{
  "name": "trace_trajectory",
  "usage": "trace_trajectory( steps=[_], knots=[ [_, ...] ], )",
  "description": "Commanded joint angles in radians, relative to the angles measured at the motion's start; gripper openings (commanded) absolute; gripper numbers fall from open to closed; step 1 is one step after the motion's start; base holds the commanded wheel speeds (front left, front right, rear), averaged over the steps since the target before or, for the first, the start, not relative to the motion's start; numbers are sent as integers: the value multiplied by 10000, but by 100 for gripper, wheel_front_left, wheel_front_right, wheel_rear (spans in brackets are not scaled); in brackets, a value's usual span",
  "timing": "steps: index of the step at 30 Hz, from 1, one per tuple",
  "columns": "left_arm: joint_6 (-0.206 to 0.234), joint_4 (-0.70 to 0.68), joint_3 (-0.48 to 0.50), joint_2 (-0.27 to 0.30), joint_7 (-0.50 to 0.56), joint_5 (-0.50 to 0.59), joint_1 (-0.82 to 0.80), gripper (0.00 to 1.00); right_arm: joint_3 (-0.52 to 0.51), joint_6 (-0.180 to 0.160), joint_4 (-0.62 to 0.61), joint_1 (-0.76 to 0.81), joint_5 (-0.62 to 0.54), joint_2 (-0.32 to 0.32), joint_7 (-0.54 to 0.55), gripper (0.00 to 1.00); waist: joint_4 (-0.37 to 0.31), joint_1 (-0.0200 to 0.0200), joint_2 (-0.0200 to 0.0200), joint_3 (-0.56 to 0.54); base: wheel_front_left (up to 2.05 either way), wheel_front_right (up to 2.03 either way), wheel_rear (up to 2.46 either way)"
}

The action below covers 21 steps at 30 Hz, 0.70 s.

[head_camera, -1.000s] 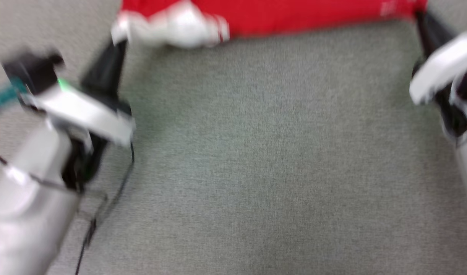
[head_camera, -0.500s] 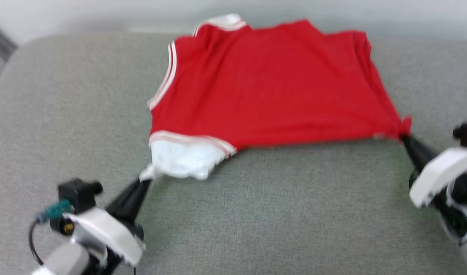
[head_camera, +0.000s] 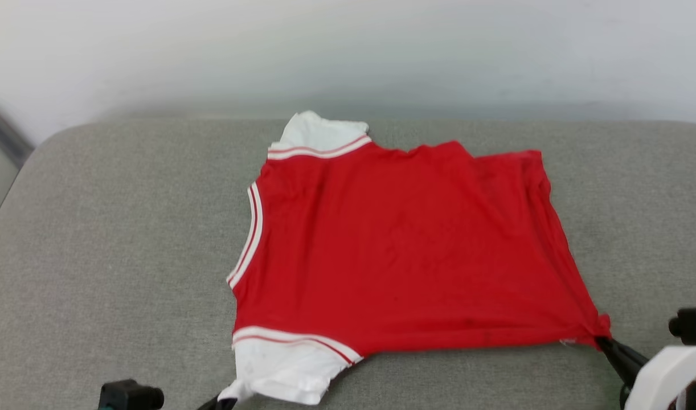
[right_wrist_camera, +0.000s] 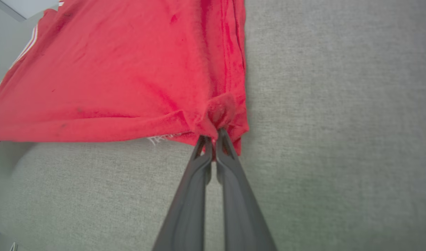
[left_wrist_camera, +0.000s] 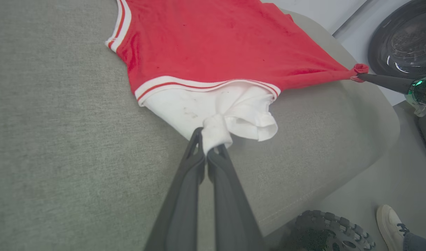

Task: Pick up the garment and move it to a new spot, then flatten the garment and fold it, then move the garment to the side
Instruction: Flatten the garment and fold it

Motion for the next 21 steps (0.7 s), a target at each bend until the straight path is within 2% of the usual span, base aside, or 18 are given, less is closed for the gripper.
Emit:
trace_trajectory(
  steps=[1, 8, 11, 21],
  knots=[
    [93, -244, 24, 116, -4, -134, 255, 0, -160, -7, -190, 301, 10, 49, 71, 0, -90, 3, 0, -151, 0, 0, 0],
    [512, -1446, -17, 599, 77, -789, 1582, 0, -867, -6, -1310, 1648, -58, 355, 605, 0, -183, 3, 0, -344, 0, 0, 0],
    [526, -1770, -103, 756, 140, -907, 1921, 0, -1126, -7, -1687, 2177, -44, 502, 922, 0, -191, 3, 0, -328, 0, 0, 0],
    [705, -2026, 355, 984, -90, -521, 1267, 0, -1685, -6, -2758, 2244, 138, 945, 1384, 0, -255, 3, 0, 42, 0, 0, 0]
  ],
)
